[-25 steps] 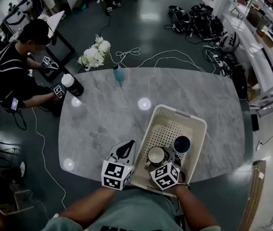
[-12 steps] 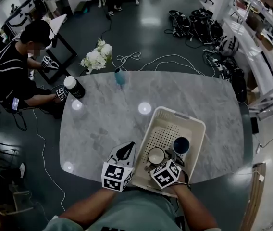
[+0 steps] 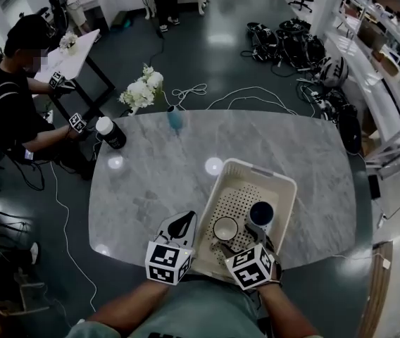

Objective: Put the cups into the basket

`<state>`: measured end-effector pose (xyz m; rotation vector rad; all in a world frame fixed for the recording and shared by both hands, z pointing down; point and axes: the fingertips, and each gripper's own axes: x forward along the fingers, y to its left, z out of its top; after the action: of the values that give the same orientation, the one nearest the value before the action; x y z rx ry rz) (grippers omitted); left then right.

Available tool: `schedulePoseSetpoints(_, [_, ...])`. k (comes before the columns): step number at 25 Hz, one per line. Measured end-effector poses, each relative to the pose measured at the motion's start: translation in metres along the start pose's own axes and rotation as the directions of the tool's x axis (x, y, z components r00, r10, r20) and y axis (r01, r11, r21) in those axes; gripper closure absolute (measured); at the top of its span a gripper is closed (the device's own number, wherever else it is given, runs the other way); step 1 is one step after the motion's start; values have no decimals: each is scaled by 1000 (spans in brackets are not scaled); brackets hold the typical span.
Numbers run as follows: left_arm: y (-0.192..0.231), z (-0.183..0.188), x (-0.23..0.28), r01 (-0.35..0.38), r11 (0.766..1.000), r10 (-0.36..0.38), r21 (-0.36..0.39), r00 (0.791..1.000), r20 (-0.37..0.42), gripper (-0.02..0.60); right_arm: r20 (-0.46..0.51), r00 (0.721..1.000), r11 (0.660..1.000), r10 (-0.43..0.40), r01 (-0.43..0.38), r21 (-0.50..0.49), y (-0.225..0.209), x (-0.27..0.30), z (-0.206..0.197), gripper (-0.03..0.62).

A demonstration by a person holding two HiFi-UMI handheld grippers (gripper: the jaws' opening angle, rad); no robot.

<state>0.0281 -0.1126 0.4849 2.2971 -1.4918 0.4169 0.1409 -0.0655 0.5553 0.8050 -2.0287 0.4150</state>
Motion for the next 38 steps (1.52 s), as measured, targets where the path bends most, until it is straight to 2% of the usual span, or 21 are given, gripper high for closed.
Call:
schedulePoseSetpoints(3, [-6, 7, -9, -16, 1000, 16, -3, 1000, 13, 575, 116, 993, 998, 0, -7, 59, 0, -18, 16, 253])
schedulePoseSetpoints(9, [-19, 21, -25, -27, 999, 28, -21, 999, 39, 574, 296, 954, 991, -52, 14, 130, -6, -52, 43, 489])
schedulePoseSetpoints(13, [-32, 33, -36, -17, 1000, 18, -24, 998, 61, 574, 381, 922, 989, -74, 20, 144, -9, -71, 56, 568])
schedulePoseSetpoints(22, [-48, 48, -60, 20, 1000, -18, -22, 993, 117, 574, 495, 857, 981, -142, 56, 186, -4, -104, 75, 579])
schedulePoseSetpoints(29, [-52, 36, -102, 43, 999, -41, -9, 991, 128, 574, 474, 858, 972, -200, 115, 203, 26, -114, 63, 579])
schedulePoseSetpoints(38, [-60, 16, -157, 71, 997, -70, -4, 986, 149, 574, 471, 837, 954, -280, 189, 233, 76, -145, 44, 580])
